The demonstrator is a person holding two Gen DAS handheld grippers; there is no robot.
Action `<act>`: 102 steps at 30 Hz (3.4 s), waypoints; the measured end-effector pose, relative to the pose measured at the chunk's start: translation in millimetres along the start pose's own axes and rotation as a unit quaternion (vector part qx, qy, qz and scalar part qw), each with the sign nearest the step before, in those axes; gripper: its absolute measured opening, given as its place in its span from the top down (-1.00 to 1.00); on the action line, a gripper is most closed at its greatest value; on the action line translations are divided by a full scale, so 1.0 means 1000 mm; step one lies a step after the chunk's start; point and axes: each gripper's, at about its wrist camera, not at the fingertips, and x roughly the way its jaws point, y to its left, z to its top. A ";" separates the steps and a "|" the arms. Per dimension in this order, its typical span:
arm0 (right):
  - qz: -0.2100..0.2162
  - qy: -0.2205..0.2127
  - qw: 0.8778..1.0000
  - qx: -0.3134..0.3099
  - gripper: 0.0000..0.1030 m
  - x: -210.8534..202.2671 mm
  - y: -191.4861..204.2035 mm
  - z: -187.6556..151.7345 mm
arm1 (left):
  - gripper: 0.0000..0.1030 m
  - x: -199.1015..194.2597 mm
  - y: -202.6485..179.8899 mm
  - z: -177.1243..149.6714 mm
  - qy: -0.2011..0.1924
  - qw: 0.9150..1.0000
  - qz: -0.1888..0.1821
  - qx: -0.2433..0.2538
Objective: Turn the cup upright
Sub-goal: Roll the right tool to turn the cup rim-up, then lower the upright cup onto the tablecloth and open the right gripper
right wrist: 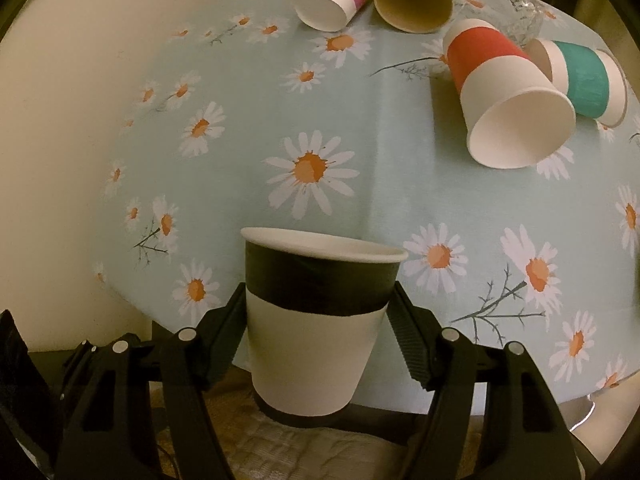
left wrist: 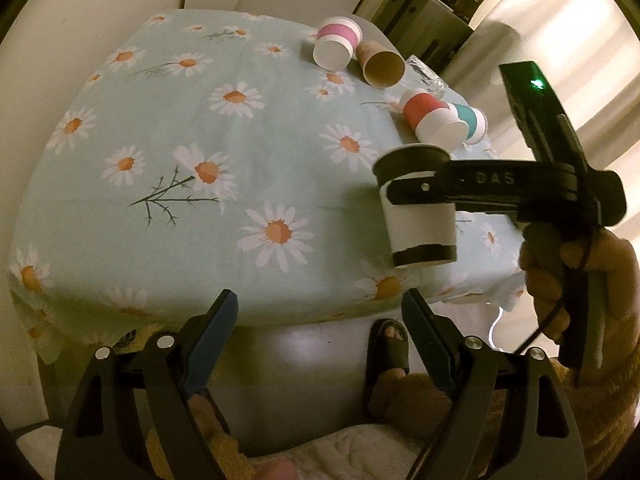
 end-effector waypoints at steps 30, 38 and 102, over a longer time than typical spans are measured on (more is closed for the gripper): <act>0.018 -0.335 0.938 -0.088 -0.32 -0.113 0.036 -0.060 | -0.59 -0.016 0.040 0.009 -0.043 0.996 0.017 -0.074; -0.017 -0.449 0.890 -0.080 -0.32 -0.106 0.029 -0.082 | -0.59 -0.017 0.047 0.010 -0.045 0.995 0.016 -0.088; -0.177 -0.539 0.817 -0.104 -0.65 0.033 0.027 -0.124 | -0.59 -0.001 0.057 0.010 -0.021 0.995 0.031 -0.095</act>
